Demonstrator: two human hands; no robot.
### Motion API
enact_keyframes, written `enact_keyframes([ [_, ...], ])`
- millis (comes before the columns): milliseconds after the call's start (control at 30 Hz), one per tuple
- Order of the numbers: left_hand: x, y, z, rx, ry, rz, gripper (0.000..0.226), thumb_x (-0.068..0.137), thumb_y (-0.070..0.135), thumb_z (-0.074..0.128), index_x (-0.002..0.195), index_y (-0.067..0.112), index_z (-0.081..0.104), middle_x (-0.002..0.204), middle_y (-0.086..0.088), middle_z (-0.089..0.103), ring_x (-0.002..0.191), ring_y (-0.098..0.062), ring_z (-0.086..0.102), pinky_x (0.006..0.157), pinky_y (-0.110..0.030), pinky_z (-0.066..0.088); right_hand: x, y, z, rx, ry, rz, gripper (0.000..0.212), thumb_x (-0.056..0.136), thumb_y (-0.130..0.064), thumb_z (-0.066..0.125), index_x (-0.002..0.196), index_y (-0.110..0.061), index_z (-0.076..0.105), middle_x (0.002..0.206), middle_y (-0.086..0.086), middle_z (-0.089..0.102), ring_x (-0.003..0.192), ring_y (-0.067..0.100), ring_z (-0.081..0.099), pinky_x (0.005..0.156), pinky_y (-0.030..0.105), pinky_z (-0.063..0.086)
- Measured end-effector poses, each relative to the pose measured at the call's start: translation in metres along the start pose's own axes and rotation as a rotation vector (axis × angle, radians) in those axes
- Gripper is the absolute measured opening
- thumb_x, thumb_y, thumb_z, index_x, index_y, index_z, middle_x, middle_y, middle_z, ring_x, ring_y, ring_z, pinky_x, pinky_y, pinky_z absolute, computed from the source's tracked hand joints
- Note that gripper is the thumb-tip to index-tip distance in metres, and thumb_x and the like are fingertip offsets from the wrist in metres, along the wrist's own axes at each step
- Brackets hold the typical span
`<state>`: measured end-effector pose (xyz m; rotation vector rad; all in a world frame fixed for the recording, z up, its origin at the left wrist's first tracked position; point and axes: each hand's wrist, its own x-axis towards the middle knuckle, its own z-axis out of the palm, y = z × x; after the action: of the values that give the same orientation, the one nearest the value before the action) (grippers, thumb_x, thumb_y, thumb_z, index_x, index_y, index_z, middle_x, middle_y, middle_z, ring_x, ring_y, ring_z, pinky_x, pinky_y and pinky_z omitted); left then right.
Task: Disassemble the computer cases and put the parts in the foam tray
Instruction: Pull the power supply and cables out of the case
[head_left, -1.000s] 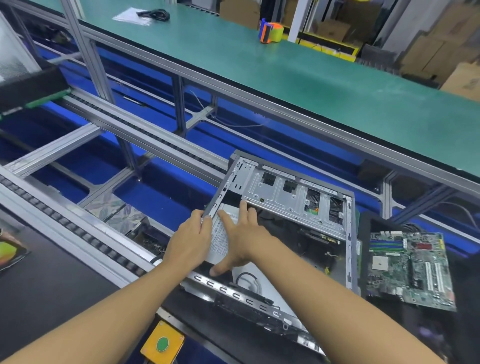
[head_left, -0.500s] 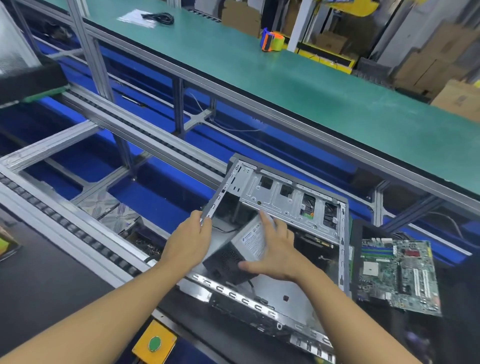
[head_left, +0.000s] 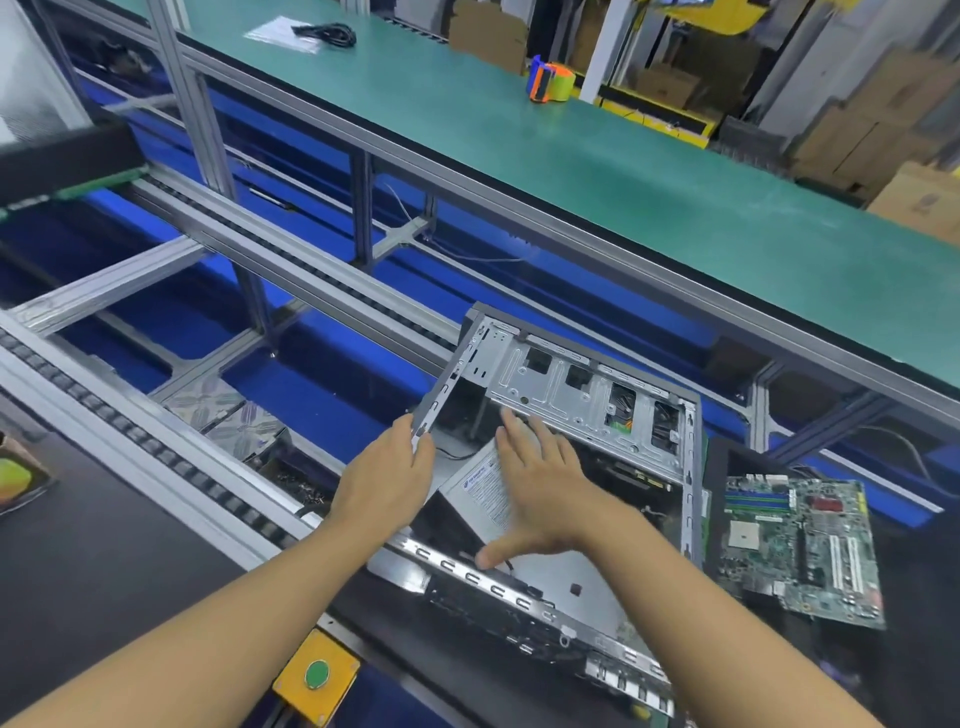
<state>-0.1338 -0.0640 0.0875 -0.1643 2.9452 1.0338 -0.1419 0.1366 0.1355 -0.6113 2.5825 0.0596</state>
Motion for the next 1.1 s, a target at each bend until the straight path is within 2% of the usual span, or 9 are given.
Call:
enact_keyframes([
  [100, -0.001, 0.0, 0.0, -0.015, 0.001, -0.004, 0.034, 0.103, 0.044, 0.027, 0.122, 0.026, 0.048, 0.089, 0.01, 0.06, 0.077, -0.017, 0.06, 0.066, -0.037, 0.046, 0.008, 0.009, -0.008, -0.167, 0.02, -0.185, 0.137, 0.063, -0.056, 0.087, 0.156, -0.038, -0.012, 0.163, -0.003, -0.028, 0.148, 0.022, -0.024, 0.119, 0.051, -0.015],
  [167, 0.0, -0.001, 0.0, -0.017, 0.005, -0.011, 0.033, 0.102, 0.043, 0.027, 0.12, 0.026, 0.049, 0.089, 0.009, 0.061, 0.077, -0.018, 0.059, 0.066, -0.037, 0.043, 0.015, 0.005, -0.003, -0.261, 0.106, -0.26, 0.122, 0.069, -0.037, 0.088, 0.157, -0.033, 0.003, 0.167, 0.006, -0.007, 0.153, 0.026, -0.01, 0.122, 0.052, -0.008],
  [333, 0.001, 0.0, 0.0, -0.011, 0.022, -0.011, 0.03, 0.102, 0.042, 0.028, 0.114, 0.027, 0.051, 0.084, 0.01, 0.06, 0.072, -0.014, 0.057, 0.061, -0.036, 0.039, 0.032, 0.008, -0.004, -0.284, 0.257, -0.397, 0.113, 0.06, -0.056, 0.086, 0.15, -0.021, 0.029, 0.143, 0.006, 0.039, 0.137, 0.025, 0.031, 0.123, 0.046, 0.015],
  [467, 0.003, -0.001, -0.001, -0.051, 0.027, -0.023, 0.034, 0.101, 0.044, 0.025, 0.115, 0.028, 0.051, 0.082, 0.011, 0.06, 0.072, -0.014, 0.058, 0.064, -0.038, 0.046, 0.03, 0.014, -0.002, -0.203, 0.325, -0.261, 0.111, 0.057, -0.069, 0.08, 0.144, -0.019, 0.033, 0.13, 0.001, 0.047, 0.115, 0.018, 0.041, 0.105, 0.036, 0.04],
  [633, 0.001, -0.002, 0.0, -0.094, 0.054, -0.001, 0.04, 0.098, 0.049, 0.024, 0.121, 0.03, 0.05, 0.083, 0.014, 0.061, 0.073, -0.006, 0.058, 0.062, -0.036, 0.044, 0.008, 0.024, -0.007, 0.17, 0.471, 0.01, 0.108, 0.059, -0.078, 0.073, 0.14, -0.017, 0.035, 0.122, -0.003, 0.046, 0.105, 0.014, 0.041, 0.099, 0.038, 0.043],
  [733, 0.003, -0.002, 0.002, -0.118, 0.062, 0.02, 0.045, 0.095, 0.053, 0.022, 0.125, 0.032, 0.047, 0.093, 0.015, 0.062, 0.079, -0.005, 0.059, 0.064, -0.036, 0.045, -0.007, 0.021, -0.021, 0.421, 0.552, 0.148, 0.115, 0.052, -0.077, 0.075, 0.144, -0.02, 0.034, 0.126, -0.007, 0.042, 0.116, 0.014, 0.037, 0.104, 0.033, 0.037],
  [833, 0.003, -0.005, 0.003, -0.173, 0.085, 0.034, 0.049, 0.099, 0.05, 0.027, 0.138, 0.027, 0.043, 0.127, 0.006, 0.061, 0.109, -0.017, 0.059, 0.083, -0.039, 0.048, -0.023, 0.024, -0.035, 0.701, 0.602, 0.269, 0.11, 0.045, -0.072, 0.079, 0.138, -0.029, 0.037, 0.119, -0.016, 0.04, 0.115, 0.008, 0.041, 0.097, 0.028, 0.039],
  [933, 0.004, -0.007, 0.003, -0.209, 0.092, 0.056, 0.05, 0.102, 0.042, 0.032, 0.145, 0.019, 0.04, 0.15, 0.002, 0.044, 0.136, -0.018, 0.041, 0.107, -0.044, 0.038, -0.04, 0.036, -0.044, 1.15, 0.697, 0.338, 0.096, 0.042, -0.062, 0.085, 0.124, -0.034, 0.044, 0.113, -0.02, 0.055, 0.096, 0.002, 0.062, 0.07, 0.018, 0.051],
  [1100, 0.013, 0.016, -0.007, -0.278, 0.096, 0.174, 0.032, 0.101, 0.037, 0.037, 0.12, 0.029, 0.062, 0.132, 0.014, 0.055, 0.122, -0.009, 0.048, 0.106, -0.04, 0.033, -0.063, 0.05, -0.056, 1.612, 0.814, 0.377, 0.08, 0.056, -0.044, 0.086, 0.124, -0.018, 0.055, 0.117, 0.004, 0.069, 0.086, 0.013, 0.074, 0.061, 0.028, 0.058],
])
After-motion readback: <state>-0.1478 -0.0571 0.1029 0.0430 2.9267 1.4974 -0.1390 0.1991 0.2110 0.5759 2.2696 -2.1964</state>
